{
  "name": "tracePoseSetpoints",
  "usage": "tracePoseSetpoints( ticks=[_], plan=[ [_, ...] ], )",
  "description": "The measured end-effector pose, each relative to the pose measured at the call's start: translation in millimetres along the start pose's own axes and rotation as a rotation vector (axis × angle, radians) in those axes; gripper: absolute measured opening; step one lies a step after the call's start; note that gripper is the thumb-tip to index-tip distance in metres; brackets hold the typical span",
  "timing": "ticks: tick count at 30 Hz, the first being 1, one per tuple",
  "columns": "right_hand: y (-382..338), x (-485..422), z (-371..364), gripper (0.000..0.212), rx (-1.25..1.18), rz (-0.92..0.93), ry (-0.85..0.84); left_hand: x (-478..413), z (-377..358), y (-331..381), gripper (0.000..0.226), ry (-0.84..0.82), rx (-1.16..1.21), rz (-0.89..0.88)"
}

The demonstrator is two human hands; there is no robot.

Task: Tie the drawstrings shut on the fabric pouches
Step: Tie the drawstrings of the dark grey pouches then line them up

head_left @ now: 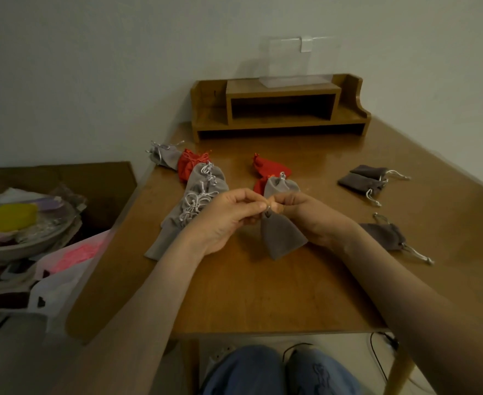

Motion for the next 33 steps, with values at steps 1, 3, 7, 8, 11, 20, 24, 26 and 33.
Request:
tracePoseSetpoints(
  ticks=[1, 3, 7, 8, 11, 20, 24, 26, 33],
  plan=[
    [0, 0, -1, 0.017, 0.020, 0.012, 0.000, 0, 1, 0, 0.013, 0.014, -0.040, -0.012],
    [1, -2, 0, 0.017, 0.087, 0.027, 0.018, 0, 3, -1, 0.015, 0.039, -0.115, -0.038],
    [4, -4, 0, 0.020, 0.211, 0.035, 0.049, -1, 6, -1, 0.020, 0.084, -0.241, -0.093],
    [5, -4, 0, 0.020, 0.226, 0.045, 0.050, -1, 6, -2, 0.021, 0.087, -0.269, -0.101],
    [5, -5, -1, 0.020, 0.293, 0.068, 0.057, -2, 6, -5, 0.019, 0.101, -0.335, -0.098],
    [6, -6, 3, 0.021, 0.359, 0.043, 0.149, -1, 6, -4, 0.024, 0.166, -0.698, -0.293],
    [4, -5, 4, 0.019, 0.274, 0.040, 0.184, -6, 9, -10, 0.016, 0.201, -0.627, -0.277],
    [1, -4, 8, 0.017, 0.201, 0.046, 0.251, -6, 10, -9, 0.014, 0.248, -0.566, -0.289],
    [-9, 1, 14, 0.026, 0.289, 0.223, 0.390, 3, 8, 9, 0.007, 0.336, -0.547, -0.521]
  ],
)
Point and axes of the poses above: each hand's wrist, its own x-axis away from the middle knuckle, its own z-axis out of the back of the hand, y = z × x, the point moved 6 cm from there along -x, towards the middle knuckle, and after that the axes turned 9 degrees about y, right-handed, at the moved point
